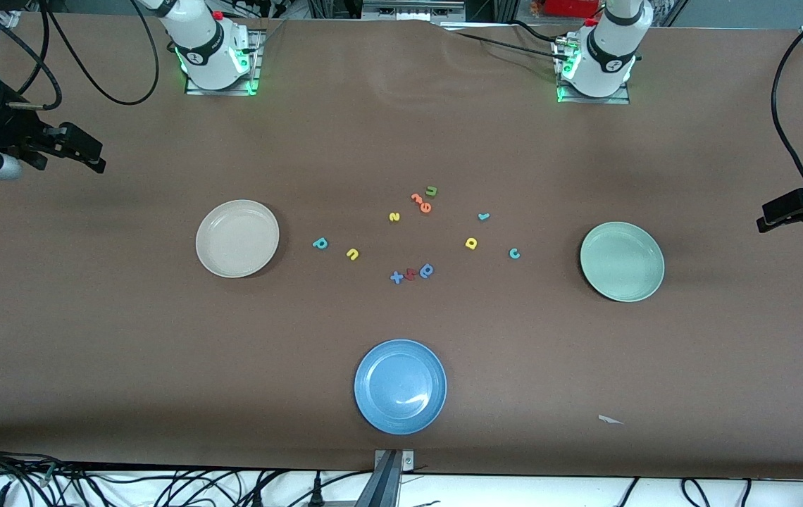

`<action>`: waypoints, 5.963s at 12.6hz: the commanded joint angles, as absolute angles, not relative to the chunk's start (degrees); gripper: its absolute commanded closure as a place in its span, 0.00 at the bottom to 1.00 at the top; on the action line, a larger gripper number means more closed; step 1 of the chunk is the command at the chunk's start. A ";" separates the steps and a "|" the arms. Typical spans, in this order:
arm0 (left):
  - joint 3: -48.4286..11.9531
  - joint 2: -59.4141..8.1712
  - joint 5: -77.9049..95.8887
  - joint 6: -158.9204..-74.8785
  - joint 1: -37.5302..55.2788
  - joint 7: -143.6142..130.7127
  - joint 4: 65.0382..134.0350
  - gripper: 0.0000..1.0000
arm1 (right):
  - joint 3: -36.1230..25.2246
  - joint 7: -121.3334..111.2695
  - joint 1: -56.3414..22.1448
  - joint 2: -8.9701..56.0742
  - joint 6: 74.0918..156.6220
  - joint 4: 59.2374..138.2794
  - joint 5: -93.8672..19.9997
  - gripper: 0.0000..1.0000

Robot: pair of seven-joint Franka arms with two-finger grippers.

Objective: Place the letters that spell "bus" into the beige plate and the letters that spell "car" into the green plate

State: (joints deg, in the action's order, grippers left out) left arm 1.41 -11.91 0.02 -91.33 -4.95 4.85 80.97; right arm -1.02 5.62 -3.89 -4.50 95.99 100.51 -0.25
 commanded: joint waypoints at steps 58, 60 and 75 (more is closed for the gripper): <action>1.05 -14.59 -0.70 -84.29 0.62 5.45 76.90 0.00 | -0.62 6.15 -3.78 -4.75 94.04 98.88 0.26 0.00; 0.97 -14.59 -0.62 -84.20 0.62 5.45 76.90 0.00 | -0.35 5.89 -3.87 -4.31 93.17 98.09 0.09 0.00; 0.88 -14.68 4.66 -84.90 0.44 -2.97 82.43 0.00 | -0.26 22.82 -28.19 21.00 108.89 97.30 -1.32 0.00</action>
State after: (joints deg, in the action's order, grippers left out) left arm 0.98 -14.92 3.14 -84.14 0.24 0.34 80.27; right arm 0.31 17.92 -25.28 18.56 107.49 99.19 -0.83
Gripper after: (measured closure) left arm 0.000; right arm 0.000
